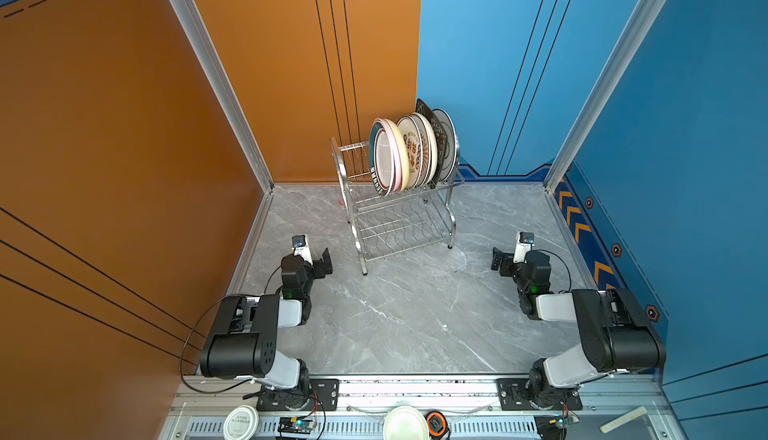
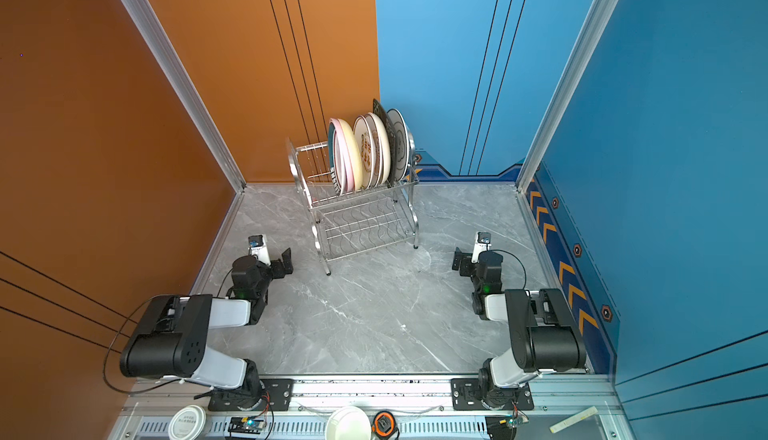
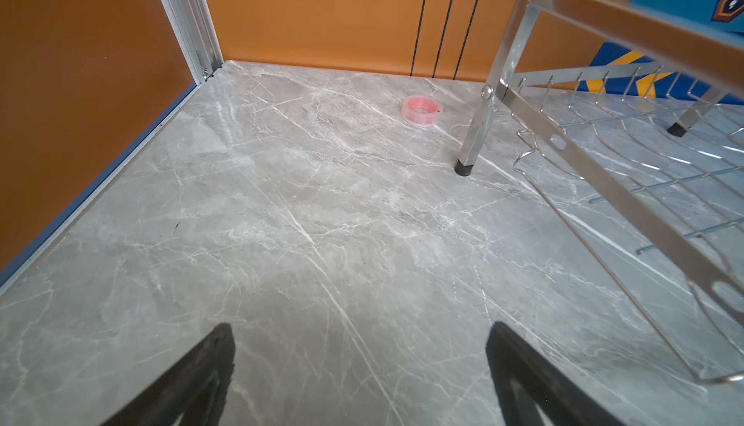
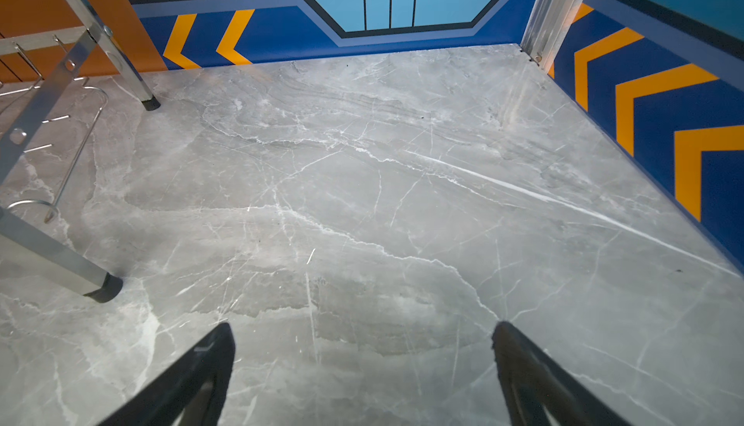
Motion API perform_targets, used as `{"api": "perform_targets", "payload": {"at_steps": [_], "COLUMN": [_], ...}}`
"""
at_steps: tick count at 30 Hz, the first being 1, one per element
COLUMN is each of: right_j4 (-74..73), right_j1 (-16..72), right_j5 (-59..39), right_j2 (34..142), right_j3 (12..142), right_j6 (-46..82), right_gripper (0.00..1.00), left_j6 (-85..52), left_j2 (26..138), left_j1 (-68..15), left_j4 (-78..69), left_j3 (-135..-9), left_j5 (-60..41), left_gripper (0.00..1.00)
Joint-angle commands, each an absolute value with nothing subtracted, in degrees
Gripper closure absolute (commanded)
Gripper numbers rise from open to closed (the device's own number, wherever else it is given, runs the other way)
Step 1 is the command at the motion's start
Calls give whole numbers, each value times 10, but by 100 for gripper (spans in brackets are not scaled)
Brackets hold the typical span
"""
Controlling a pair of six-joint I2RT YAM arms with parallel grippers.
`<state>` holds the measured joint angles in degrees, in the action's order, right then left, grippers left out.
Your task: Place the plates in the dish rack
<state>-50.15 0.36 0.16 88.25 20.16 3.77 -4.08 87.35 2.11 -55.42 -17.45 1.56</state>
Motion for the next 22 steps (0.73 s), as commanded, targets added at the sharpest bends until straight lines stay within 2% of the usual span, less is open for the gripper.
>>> {"api": "perform_targets", "payload": {"at_steps": [1, 4, 8, 22], "right_j4": [-550, -545, -540, -557], "right_j1": [1, 9, 37, 45], "right_j5": [-3, 15, 118, 128], "right_j2": [886, 885, 886, 886], "right_j3": [199, 200, 204, 195], "right_j6": [28, 24, 25, 17], "right_gripper": [0, 0, 0, 0], "left_j6": [-24, -23, -24, -23], "left_j2": [894, 895, 895, 897], "left_j1": [11, 8, 8, 8], "left_j4": [-629, -629, -628, -623], "left_j3": [-164, -164, -165, -169], "left_j5": [54, 65, 71, 75], "left_gripper": [2, 2, 2, 2]}}
